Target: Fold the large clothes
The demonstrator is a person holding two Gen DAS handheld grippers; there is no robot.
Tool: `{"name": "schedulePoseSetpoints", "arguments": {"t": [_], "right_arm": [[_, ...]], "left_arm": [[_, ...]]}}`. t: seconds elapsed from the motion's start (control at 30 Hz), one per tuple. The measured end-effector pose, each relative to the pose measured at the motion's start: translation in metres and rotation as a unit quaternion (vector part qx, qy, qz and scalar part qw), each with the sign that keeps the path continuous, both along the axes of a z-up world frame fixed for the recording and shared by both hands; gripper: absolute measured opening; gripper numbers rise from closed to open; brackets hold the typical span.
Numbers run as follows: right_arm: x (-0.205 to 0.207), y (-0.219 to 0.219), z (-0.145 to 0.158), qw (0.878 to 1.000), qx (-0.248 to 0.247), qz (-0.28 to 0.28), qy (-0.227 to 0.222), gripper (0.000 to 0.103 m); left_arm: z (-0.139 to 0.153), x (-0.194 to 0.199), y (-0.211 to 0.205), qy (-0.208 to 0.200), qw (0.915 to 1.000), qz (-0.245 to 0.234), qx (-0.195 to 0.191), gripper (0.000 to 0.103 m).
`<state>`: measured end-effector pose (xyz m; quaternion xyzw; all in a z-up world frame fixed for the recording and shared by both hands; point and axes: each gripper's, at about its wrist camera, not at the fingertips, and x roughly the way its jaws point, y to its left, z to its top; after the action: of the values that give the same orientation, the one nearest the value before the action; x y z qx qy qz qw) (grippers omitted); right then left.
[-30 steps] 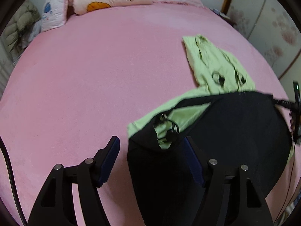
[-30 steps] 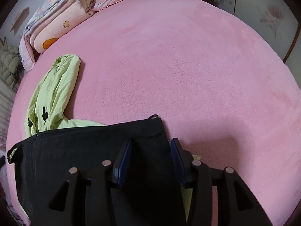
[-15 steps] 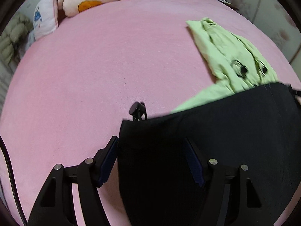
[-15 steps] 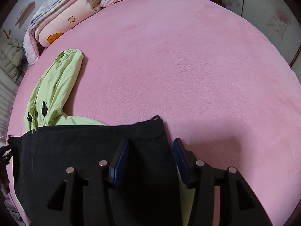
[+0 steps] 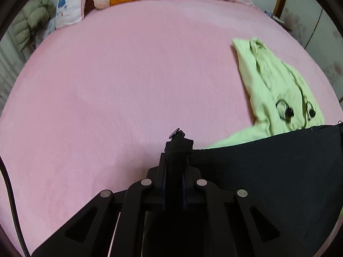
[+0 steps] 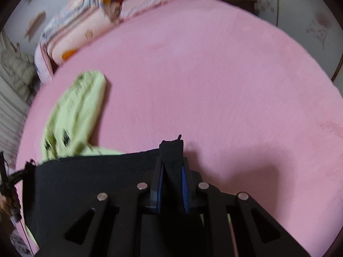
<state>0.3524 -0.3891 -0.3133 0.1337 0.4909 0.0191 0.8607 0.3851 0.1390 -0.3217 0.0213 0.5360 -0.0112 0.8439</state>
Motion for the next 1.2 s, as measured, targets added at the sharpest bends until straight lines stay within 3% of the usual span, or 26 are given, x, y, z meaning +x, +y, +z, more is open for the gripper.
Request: {"name": "schedulePoseSetpoints", "arguments": {"t": [0.07,0.2,0.3,0.4,0.47,0.53,0.63,0.73,0.87,1.03,1.2], "right_arm": [[0.006,0.004,-0.006,1.000,-0.020,0.001,0.000,0.014],[0.016,0.014,-0.043,0.997,-0.052,-0.009,0.053,0.017],[0.017,0.025,-0.036,0.994,-0.090,-0.017,0.056,0.022],[0.014,0.035,-0.016,0.990,-0.129,-0.016,0.062,0.027],[0.003,0.045,0.006,0.988,-0.151,-0.009,0.041,0.027],[-0.013,0.054,0.025,0.990,-0.142,0.002,0.018,0.031],[-0.042,0.087,0.060,0.993,-0.114,0.023,-0.022,0.042],[-0.071,0.123,0.078,0.996,-0.066,0.055,-0.039,0.045],[-0.101,0.177,0.076,0.994,-0.026,0.101,-0.034,0.045],[-0.132,0.216,0.034,0.991,-0.017,0.129,0.003,0.045],[-0.145,0.212,-0.021,0.989,-0.036,0.127,0.066,0.042]], "left_arm": [[-0.007,0.004,-0.006,-0.001,0.9999,0.000,0.016,0.008],[-0.037,0.009,-0.019,0.017,0.9988,0.007,0.045,0.009],[-0.038,0.009,-0.028,0.012,0.9974,0.018,0.068,0.013],[-0.023,0.006,-0.028,0.017,0.9967,0.033,0.072,0.042],[-0.001,-0.005,-0.028,0.001,0.9971,0.040,0.065,0.050],[0.028,-0.023,-0.039,-0.029,0.9969,0.035,0.064,0.067],[0.060,-0.053,-0.062,-0.065,0.9962,0.028,0.051,0.082],[0.073,-0.076,-0.092,-0.059,0.9979,0.023,0.010,0.082],[0.065,-0.117,-0.135,-0.044,0.9988,0.021,-0.006,0.082],[0.031,-0.158,-0.155,-0.012,0.9985,0.046,-0.026,0.082],[-0.021,-0.182,-0.152,0.039,0.9970,0.067,0.000,0.082]]}}
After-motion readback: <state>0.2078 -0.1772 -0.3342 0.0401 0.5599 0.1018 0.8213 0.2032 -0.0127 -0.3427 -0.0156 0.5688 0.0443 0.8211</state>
